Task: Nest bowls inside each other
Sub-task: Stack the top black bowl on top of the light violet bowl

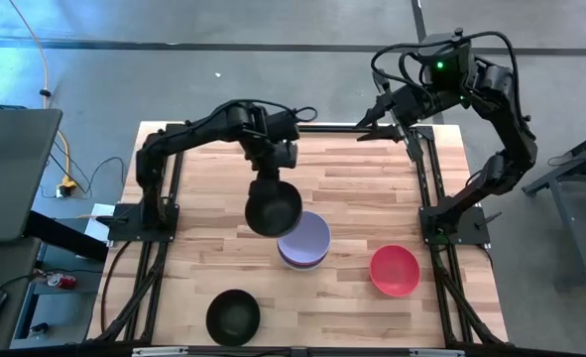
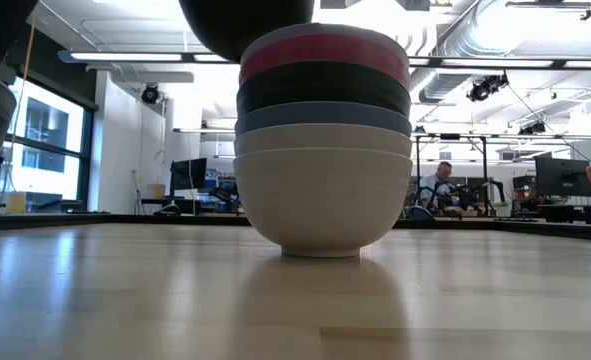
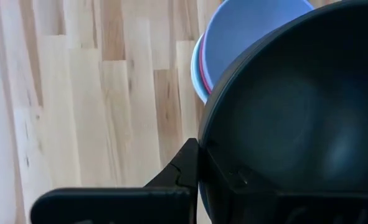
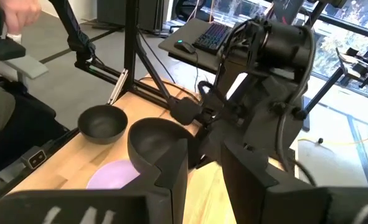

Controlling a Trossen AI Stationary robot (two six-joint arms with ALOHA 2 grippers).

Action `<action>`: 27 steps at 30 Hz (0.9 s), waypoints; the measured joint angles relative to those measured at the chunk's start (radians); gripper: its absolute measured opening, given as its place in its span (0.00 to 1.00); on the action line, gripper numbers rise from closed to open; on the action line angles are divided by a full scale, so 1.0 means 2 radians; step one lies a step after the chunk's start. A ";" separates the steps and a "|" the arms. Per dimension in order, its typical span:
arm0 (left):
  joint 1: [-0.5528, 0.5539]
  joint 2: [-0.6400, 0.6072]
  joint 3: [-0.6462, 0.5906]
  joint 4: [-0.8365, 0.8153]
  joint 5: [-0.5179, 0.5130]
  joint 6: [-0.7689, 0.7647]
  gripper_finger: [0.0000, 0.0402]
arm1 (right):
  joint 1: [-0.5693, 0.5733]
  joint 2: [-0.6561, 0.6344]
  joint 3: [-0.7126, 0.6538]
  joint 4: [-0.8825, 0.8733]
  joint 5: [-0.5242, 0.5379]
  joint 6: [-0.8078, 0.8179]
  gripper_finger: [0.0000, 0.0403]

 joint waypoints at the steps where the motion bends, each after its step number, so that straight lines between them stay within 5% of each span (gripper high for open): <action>1: -0.002 0.006 0.004 0.001 0.001 0.002 0.00 | 0.000 0.000 0.000 0.000 0.000 0.000 0.22; 27: -0.031 0.044 0.058 0.043 0.061 0.016 0.00 | 0.000 0.002 -0.015 0.002 -0.025 -0.030 0.22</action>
